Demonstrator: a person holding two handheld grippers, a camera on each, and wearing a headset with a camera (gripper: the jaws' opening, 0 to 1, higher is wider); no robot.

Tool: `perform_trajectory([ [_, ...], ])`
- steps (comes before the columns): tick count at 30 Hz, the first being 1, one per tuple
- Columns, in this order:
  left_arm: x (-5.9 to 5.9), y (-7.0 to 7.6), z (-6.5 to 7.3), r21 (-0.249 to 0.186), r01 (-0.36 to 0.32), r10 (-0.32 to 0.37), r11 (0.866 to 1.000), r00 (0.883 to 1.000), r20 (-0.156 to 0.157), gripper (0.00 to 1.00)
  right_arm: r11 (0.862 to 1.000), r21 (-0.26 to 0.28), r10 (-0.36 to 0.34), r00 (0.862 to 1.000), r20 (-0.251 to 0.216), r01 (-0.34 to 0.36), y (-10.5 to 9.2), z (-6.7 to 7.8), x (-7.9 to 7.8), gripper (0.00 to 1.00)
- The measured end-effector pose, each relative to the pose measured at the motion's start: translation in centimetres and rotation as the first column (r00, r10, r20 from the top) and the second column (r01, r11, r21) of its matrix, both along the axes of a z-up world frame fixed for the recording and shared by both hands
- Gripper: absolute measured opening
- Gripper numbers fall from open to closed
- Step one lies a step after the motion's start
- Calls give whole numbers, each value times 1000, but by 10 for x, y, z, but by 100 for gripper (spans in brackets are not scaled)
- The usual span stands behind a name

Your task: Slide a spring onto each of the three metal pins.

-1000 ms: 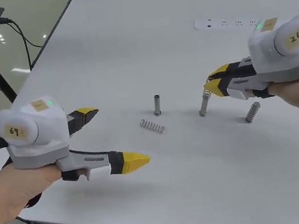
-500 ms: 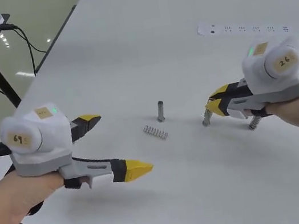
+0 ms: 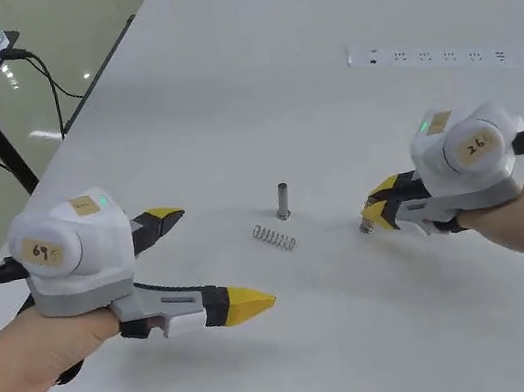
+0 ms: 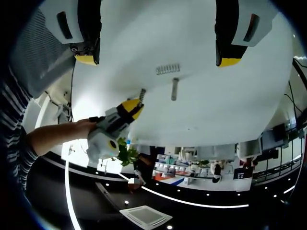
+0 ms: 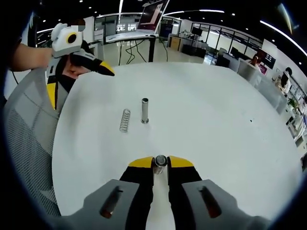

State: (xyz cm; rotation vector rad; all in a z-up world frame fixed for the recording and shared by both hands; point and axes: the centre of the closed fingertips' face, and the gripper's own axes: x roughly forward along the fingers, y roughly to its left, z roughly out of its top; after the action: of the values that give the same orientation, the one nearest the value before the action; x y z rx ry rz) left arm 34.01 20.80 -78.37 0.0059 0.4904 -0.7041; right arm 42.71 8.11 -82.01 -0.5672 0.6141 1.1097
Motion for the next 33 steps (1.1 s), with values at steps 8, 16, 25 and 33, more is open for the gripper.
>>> perform_trajectory([
  [8, -2, -1, 0, -4, 2, -2, 1000, 1000, -1, 98, 1000, 4, -25, 1000, -3, 25, -1, 1, 2, 8],
  [16, -5, -2, -1, -4, 2, -2, 1000, 1000, -6, 98, 999, 28, -43, 999, -13, 43, -2, 5, 2, 12],
  [25, -2, -2, 5, -2, 6, -6, 1000, 1000, 4, 98, 993, 83, -83, 996, -33, 85, -3, 19, 2, 17],
  [33, -2, -1, 5, 4, 11, -11, 1000, 1000, 3, 98, 977, 169, -123, 990, -65, 133, 1, 38, -4, 18],
])
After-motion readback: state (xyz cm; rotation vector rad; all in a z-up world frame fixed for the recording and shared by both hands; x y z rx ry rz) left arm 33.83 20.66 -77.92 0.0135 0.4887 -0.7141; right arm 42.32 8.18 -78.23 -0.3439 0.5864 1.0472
